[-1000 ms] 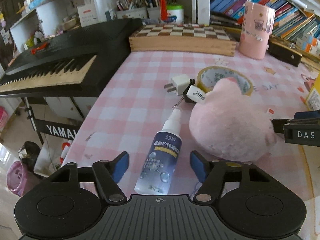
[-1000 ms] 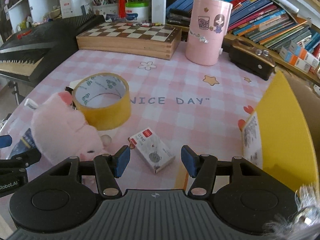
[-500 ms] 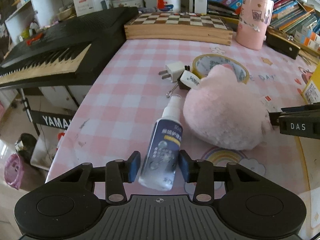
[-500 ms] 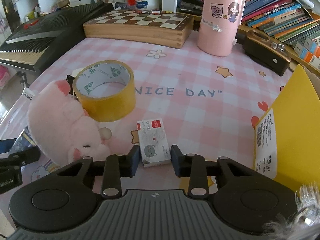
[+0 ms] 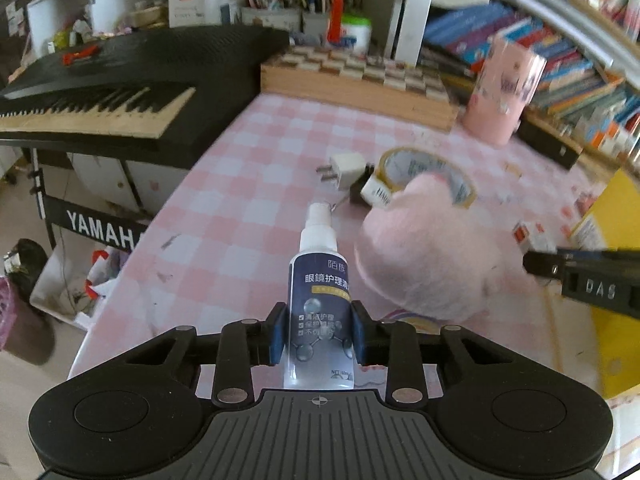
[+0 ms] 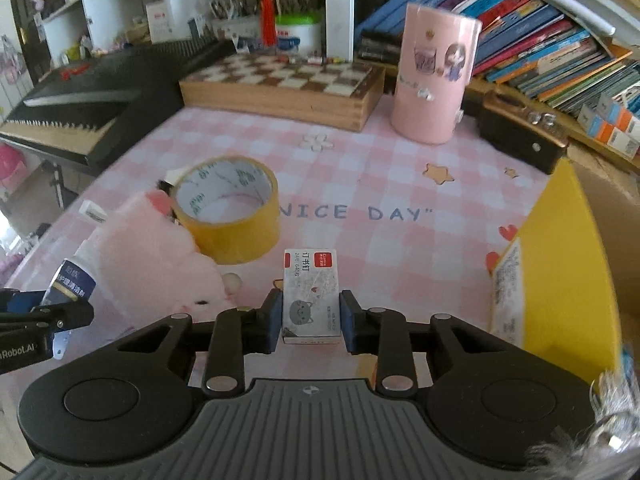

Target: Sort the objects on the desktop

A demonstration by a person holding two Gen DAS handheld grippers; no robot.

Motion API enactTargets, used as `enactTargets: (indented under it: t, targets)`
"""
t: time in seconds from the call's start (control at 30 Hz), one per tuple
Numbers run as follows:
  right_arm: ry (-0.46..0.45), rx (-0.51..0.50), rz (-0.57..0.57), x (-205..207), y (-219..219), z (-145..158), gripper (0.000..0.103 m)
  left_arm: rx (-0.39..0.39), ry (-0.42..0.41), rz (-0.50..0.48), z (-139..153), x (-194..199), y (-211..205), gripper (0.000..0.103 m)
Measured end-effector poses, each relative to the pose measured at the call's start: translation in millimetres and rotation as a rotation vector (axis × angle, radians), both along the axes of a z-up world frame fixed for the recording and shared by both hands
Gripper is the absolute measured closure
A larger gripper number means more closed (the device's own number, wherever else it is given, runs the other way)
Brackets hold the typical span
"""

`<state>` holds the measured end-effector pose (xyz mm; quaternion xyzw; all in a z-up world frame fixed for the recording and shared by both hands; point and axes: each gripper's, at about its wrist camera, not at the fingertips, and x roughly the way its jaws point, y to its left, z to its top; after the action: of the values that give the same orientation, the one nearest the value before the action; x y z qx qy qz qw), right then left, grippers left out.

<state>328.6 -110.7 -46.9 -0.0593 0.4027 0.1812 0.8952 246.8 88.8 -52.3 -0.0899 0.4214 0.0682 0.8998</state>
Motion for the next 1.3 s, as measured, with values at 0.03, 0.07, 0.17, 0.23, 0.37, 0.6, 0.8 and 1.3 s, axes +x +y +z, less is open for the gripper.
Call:
enactTargets:
  t: [0.03,0.07,0.17,0.23,0.37,0.6,0.8,1.3]
  targets:
    - [-0.004,0.005,-0.004,-5,-1,4,0.076,-0.008,-0.014,0.0,5,-4,0,0.072]
    - [-0.007,0.012,-0.009,-10,-2,9,0.075,-0.019,-0.029,-0.002,10,-9,0,0.072]
    - [-0.019,0.041,-0.027,-28,-6,22,0.075,-0.037,-0.07,-0.023,28,-25,0,0.072]
    - [-0.025,0.058,-0.036,-42,-8,30,0.075,-0.05,-0.093,-0.038,38,-35,1,0.072]
    - [-0.028,0.085,-0.054,-72,-10,44,0.075,-0.078,-0.142,-0.074,58,-59,2,0.072]
    - [-0.053,0.105,-0.118,-130,-15,57,0.075,-0.104,-0.176,-0.145,70,-96,-4,0.072]
    - [-0.035,0.105,-0.156,-180,-14,55,0.075,-0.115,-0.171,-0.215,70,-134,-11,0.072]
    - [-0.015,0.122,-0.271,-295,-14,47,0.075,-0.129,-0.159,-0.389,68,-215,-23,0.072]
